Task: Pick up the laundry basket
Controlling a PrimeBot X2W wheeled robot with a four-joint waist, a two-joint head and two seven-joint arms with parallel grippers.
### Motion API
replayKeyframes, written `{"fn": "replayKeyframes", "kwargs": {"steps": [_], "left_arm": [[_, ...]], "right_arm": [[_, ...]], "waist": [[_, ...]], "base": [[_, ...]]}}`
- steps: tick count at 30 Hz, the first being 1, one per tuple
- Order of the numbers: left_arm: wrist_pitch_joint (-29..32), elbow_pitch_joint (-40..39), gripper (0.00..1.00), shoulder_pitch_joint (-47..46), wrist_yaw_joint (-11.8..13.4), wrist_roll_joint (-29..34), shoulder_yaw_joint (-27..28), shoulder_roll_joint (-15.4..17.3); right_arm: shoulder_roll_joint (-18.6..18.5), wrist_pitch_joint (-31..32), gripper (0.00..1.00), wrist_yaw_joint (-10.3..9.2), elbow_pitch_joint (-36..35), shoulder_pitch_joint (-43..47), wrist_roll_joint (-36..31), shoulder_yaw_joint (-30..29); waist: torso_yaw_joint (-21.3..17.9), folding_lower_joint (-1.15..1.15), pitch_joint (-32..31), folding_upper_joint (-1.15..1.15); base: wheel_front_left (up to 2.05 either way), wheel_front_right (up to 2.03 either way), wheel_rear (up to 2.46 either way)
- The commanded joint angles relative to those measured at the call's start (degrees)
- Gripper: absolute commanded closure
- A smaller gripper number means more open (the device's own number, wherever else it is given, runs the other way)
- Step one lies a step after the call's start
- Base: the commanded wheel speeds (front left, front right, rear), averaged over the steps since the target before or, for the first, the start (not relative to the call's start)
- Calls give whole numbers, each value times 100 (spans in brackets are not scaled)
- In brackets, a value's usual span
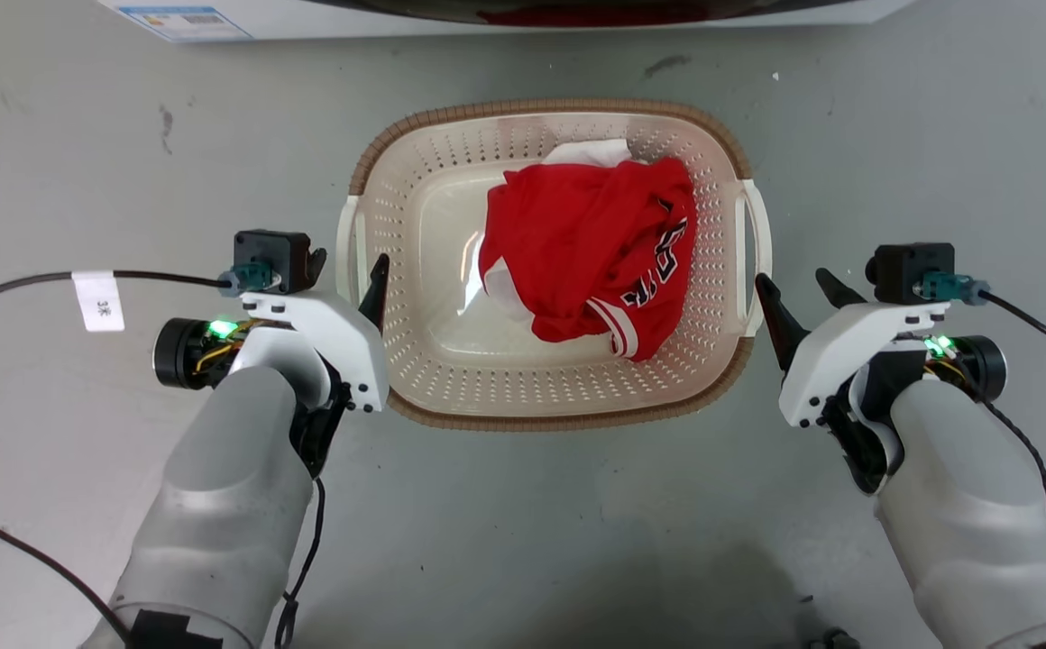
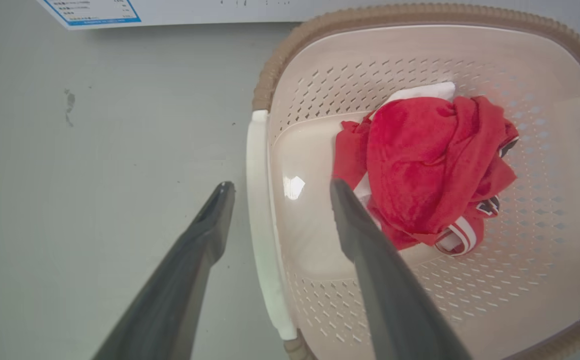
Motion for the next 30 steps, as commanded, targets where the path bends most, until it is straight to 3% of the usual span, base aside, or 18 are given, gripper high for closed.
{"fn": "replayKeyframes", "kwargs": {"steps": [1,9,20,21,22,23,24,25,30], "left_arm": [[70,105,0,-156,-14,-55,-14,41],[391,562,0,-590,-47,-205,-132,117],[566,901,0,-1026,-59,-456,-312,83],[578,906,23,-1054,-59,-492,-343,74],[614,911,56,-1084,-59,-539,-376,62],[645,906,100,-1102,-60,-598,-421,47],[672,892,100,-1118,-60,-649,-472,41],[687,871,100,-1132,-60,-697,-521,50],[735,802,100,-1099,-62,-957,-765,84]], "right_arm": [[33,-40,0,-2,174,-199,91,87],[119,-22,0,-2,914,-782,487,519],[179,227,0,-2,1421,-1245,952,926],[177,257,0,-2,1457,-1270,990,962],[168,294,0,-2,1496,-1299,1036,994],[172,369,52,-2,1526,-1322,1091,1029],[172,414,95,-2,1540,-1339,1135,1059],[158,447,100,-2,1548,-1353,1172,1095],[104,489,100,-3,1571,-1350,1348,1289]], "waist": [[-46,-1,133,0],[-101,-1,436,0],[-83,-1,688,0],[-74,-1,703,0],[-66,-1,718,0],[-57,-1,733,0],[-50,-1,746,0],[-42,-1,755,0],[-30,-1,743,0]], "base": [[0,0,0],[0,0,0],[0,0,0],[0,0,0],[0,0,0],[0,0,0],[0,0,0],[0,0,0],[0,0,0]]}}
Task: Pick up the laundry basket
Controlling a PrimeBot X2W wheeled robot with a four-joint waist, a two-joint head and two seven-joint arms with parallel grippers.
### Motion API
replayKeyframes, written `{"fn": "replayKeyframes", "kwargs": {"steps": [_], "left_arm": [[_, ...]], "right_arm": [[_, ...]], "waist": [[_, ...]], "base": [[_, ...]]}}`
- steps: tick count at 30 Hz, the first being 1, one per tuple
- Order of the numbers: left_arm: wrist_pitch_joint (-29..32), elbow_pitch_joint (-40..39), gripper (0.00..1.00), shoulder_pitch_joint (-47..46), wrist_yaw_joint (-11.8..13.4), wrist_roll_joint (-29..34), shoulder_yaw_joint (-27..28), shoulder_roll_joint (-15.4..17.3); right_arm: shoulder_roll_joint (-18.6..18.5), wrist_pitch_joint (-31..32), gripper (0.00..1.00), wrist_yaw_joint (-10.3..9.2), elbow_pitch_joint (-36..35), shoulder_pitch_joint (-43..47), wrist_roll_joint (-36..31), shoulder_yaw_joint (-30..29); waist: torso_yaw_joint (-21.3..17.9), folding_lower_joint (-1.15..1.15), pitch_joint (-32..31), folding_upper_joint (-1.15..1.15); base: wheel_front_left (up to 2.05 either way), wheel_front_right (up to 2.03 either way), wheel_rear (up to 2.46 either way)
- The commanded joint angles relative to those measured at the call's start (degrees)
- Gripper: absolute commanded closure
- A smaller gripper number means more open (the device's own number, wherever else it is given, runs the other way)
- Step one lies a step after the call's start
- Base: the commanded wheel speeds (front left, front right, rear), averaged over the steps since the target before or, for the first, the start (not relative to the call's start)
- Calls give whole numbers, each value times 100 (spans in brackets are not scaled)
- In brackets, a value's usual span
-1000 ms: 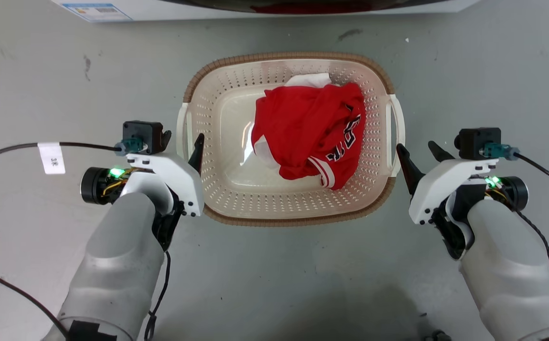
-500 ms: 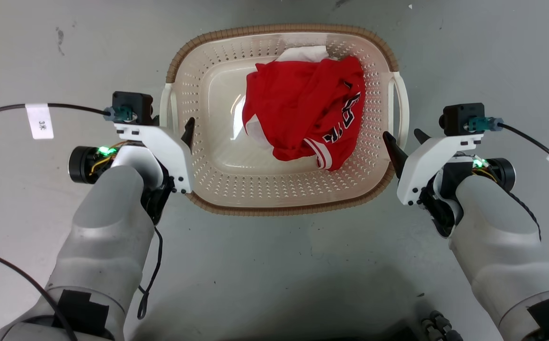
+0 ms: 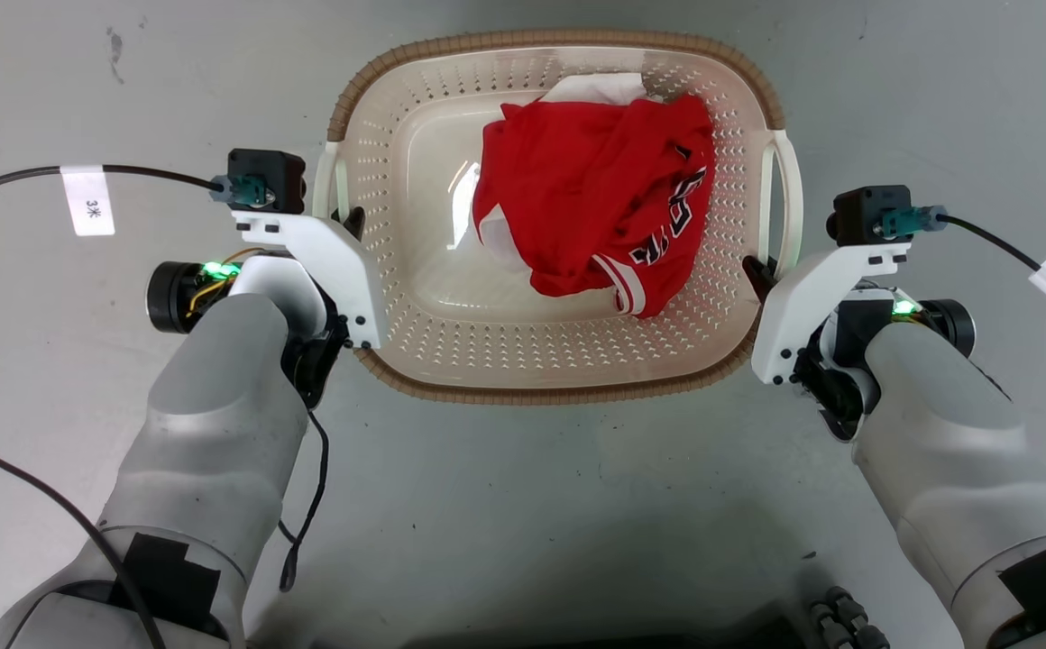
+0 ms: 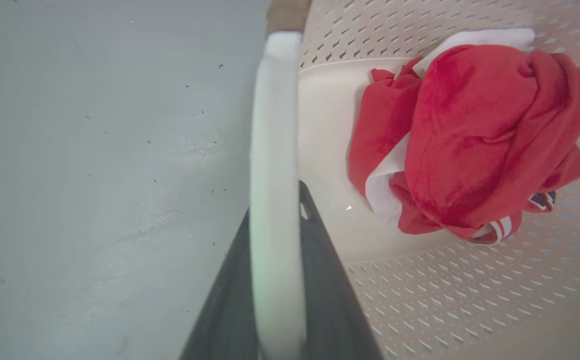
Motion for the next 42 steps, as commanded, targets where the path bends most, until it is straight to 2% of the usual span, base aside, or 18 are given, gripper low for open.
{"fn": "replayKeyframes", "kwargs": {"steps": [1,9,18,31,42], "left_arm": [[14,-35,100,-11,-14,-32,-49,17],[178,-7,100,193,-18,-474,-426,-20],[508,117,100,579,-21,-1092,-705,-79],[1130,98,100,1110,-21,-1882,-1002,115],[1875,80,100,1239,-20,-2346,-1240,205]], "right_arm": [[-38,26,100,-4,16,-49,43,46],[-80,279,100,-3,-65,161,382,397],[-98,802,100,5,-216,458,868,794],[-96,2073,100,11,-302,944,1643,1224],[-223,2965,100,11,-103,874,2052,1318]], "waist": [[-1,-1,-24,0],[45,-1,-476,0],[87,-1,-1509,0],[46,-1,-3055,0],[146,-1,-3842,0]], "base": [[0,0,0],[0,0,0],[0,0,0],[0,0,0],[0,0,0]]}}
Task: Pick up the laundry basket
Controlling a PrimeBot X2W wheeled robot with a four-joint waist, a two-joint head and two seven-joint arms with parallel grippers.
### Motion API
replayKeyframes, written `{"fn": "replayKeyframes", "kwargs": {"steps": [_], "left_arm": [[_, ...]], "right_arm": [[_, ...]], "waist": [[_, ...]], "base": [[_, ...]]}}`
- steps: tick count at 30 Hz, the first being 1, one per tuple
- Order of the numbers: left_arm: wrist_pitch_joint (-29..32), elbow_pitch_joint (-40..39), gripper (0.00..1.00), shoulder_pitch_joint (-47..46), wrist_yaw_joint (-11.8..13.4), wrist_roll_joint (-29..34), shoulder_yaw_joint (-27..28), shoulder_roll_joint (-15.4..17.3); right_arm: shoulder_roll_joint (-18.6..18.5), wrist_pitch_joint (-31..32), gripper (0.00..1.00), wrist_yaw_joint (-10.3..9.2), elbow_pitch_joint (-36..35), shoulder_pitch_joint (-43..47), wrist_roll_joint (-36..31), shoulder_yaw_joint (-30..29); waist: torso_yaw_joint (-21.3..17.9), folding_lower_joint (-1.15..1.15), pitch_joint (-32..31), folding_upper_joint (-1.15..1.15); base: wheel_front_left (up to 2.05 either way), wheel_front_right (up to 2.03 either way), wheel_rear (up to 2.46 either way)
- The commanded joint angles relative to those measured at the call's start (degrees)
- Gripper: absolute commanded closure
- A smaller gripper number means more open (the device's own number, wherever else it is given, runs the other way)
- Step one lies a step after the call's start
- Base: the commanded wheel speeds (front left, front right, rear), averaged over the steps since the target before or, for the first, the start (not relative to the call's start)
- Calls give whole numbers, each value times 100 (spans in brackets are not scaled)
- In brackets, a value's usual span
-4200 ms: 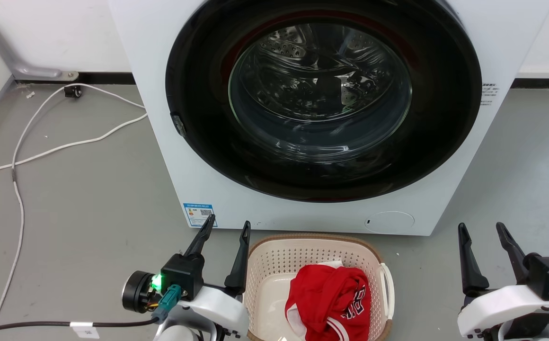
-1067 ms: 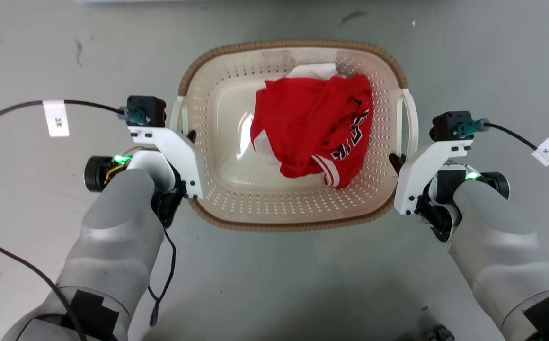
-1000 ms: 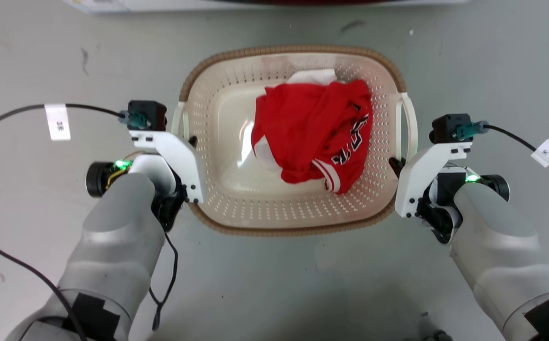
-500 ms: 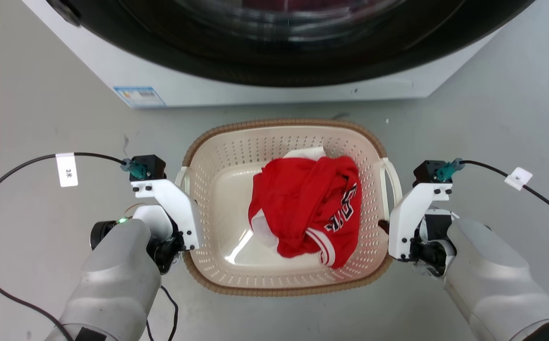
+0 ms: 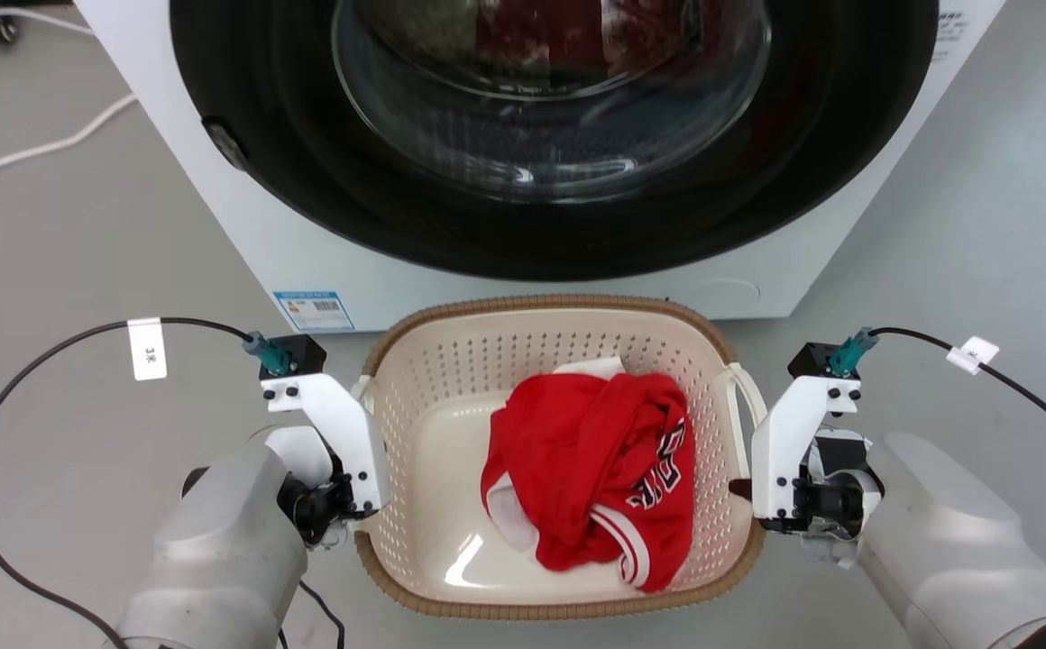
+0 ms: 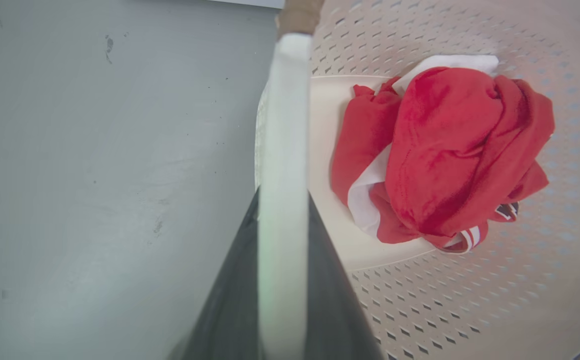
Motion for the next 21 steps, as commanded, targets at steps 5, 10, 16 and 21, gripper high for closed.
{"fn": "replayKeyframes", "kwargs": {"steps": [5,10,16,21], "left_arm": [[353,-59,100,52,-27,-194,-115,3],[643,-73,100,110,-27,-354,-199,17],[966,-88,100,309,-28,-557,-322,39],[952,-92,100,562,-29,-658,-405,34]], "right_arm": [[36,391,100,28,139,-91,179,-6],[125,768,100,28,314,-91,295,-37],[211,1049,100,28,476,10,326,-49],[281,1105,100,28,524,161,292,-35]], "waist": [[80,1,-416,0],[87,1,-668,0],[80,1,-976,0],[61,1,-1190,0]], "base": [[0,0,0],[0,0,0],[0,0,0],[0,0,0]]}}
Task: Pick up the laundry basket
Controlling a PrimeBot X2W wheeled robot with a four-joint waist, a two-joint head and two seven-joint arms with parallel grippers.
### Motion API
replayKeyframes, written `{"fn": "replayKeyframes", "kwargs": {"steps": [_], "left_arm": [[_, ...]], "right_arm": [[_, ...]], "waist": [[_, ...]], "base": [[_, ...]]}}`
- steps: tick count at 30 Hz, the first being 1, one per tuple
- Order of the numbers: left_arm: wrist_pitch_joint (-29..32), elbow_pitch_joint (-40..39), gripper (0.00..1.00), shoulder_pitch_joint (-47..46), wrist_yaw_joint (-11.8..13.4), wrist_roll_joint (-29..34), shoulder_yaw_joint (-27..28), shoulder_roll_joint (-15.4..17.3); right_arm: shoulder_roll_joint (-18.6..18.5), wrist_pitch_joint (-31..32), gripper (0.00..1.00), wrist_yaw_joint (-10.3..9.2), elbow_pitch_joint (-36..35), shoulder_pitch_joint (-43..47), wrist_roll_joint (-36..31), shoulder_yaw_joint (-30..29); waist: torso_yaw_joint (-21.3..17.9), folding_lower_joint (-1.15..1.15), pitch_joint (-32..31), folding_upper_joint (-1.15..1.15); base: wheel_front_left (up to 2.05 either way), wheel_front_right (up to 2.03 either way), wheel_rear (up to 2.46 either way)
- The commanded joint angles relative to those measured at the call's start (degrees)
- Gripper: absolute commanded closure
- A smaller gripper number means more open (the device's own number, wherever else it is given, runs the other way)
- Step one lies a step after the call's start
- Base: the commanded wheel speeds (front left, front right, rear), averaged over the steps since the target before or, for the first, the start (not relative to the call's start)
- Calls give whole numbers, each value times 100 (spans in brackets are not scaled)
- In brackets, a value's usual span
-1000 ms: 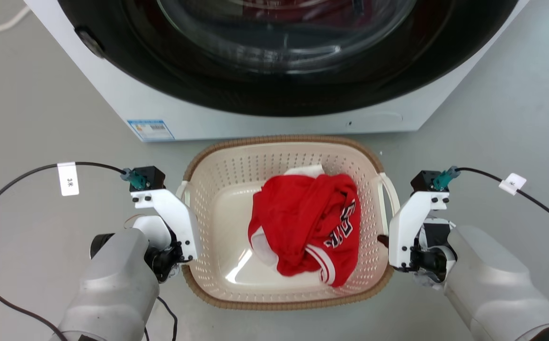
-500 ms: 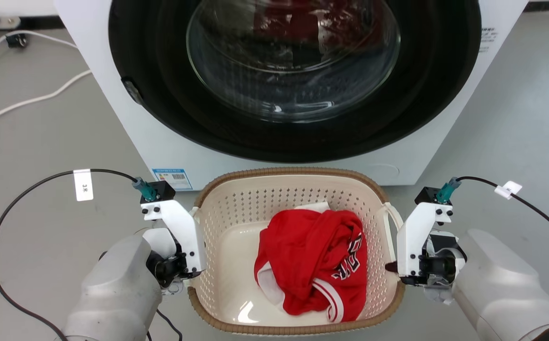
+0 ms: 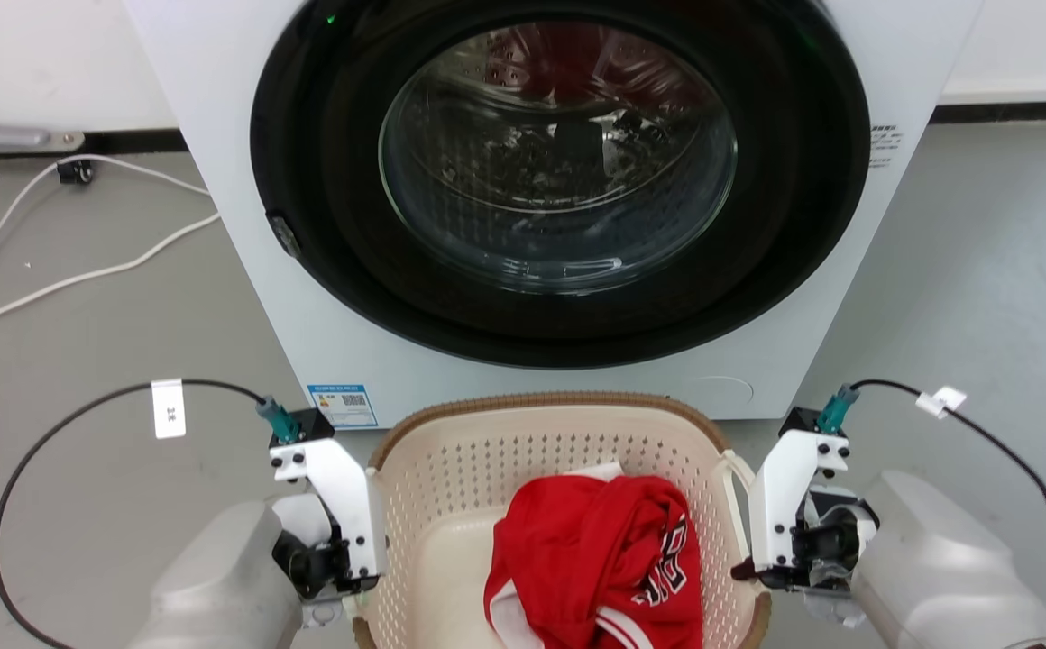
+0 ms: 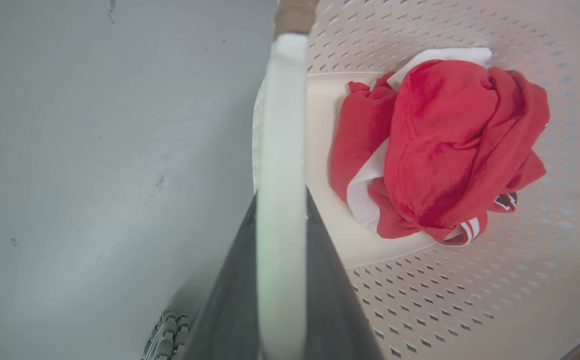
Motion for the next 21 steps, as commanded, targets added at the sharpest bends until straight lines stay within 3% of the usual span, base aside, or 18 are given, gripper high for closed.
{"fn": "replayKeyframes", "kwargs": {"steps": [1,21], "left_arm": [[-17,-53,100,89,-31,-48,-13,-41],[-162,-85,100,219,-43,-287,-263,-27]], "right_arm": [[96,16,100,28,-31,32,23,-18],[235,-151,100,29,5,207,-80,-91]], "waist": [[-12,1,-61,0],[0,1,-134,0]], "base": [[0,0,0],[0,0,0]]}}
